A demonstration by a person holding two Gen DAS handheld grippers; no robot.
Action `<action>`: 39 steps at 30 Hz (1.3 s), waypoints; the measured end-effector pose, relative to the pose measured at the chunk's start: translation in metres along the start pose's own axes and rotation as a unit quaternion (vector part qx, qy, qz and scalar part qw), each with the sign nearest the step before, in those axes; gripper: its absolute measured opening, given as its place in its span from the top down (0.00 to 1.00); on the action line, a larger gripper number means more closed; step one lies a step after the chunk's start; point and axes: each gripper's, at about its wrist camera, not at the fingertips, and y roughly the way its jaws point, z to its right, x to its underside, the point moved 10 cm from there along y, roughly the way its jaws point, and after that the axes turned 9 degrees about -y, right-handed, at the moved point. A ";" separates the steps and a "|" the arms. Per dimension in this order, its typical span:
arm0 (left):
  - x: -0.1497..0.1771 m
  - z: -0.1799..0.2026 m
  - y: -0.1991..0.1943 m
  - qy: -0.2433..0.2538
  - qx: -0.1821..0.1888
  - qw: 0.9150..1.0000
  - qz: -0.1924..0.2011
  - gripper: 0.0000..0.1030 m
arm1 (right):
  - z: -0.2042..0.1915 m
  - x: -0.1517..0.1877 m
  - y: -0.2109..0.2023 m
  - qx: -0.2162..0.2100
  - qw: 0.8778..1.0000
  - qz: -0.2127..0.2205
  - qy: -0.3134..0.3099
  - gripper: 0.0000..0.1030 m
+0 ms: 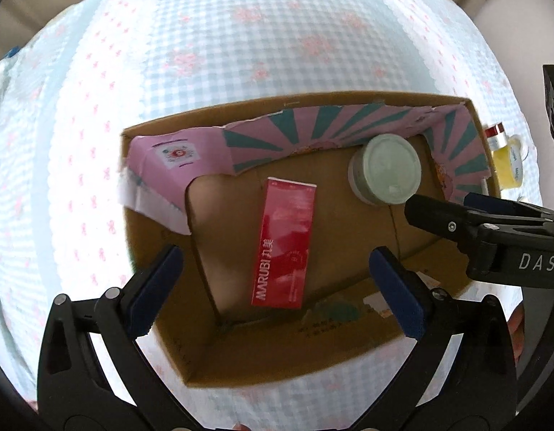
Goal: Organize rigid objects
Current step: 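Carry both items into the cardboard box and open both tools, then withdraw both tools from the box toward the remaining items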
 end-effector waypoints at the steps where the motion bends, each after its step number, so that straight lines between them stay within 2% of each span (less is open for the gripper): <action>1: 0.000 0.000 -0.004 -0.002 0.000 1.000 0.004 0.00 | 0.000 0.001 -0.004 0.002 1.000 0.003 -0.001 0.00; 7: 0.003 -0.004 -0.040 -0.011 0.003 1.000 0.029 0.00 | -0.012 0.002 -0.034 0.010 1.000 0.025 -0.015 0.00; 15: 0.018 -0.005 -0.112 -0.023 0.009 0.997 0.075 0.00 | -0.035 0.008 -0.089 0.034 0.996 0.067 -0.045 0.00; 22: 0.033 0.011 -0.184 -0.028 0.005 0.990 0.136 0.00 | -0.034 0.033 -0.152 0.051 0.993 0.092 -0.049 0.00; 26: 0.038 0.037 -0.213 -0.008 0.005 0.987 0.161 0.00 | -0.006 0.052 -0.186 0.075 0.991 0.104 -0.030 0.00; 30: 0.044 0.070 -0.230 -0.003 0.007 0.984 0.176 0.00 | 0.027 0.070 -0.217 0.071 0.989 0.128 -0.002 0.00; 34: 0.054 0.115 -0.239 -0.019 0.008 0.981 0.190 0.00 | 0.067 0.081 -0.248 0.078 0.985 0.154 0.008 0.00; 37: 0.064 0.149 -0.236 -0.045 -0.007 0.980 0.195 0.00 | 0.103 0.087 -0.265 0.096 0.983 0.158 -0.016 0.00; 39: 0.071 0.171 -0.235 -0.063 -0.004 0.978 0.197 0.00 | 0.125 0.090 -0.273 0.095 0.982 0.157 -0.036 0.00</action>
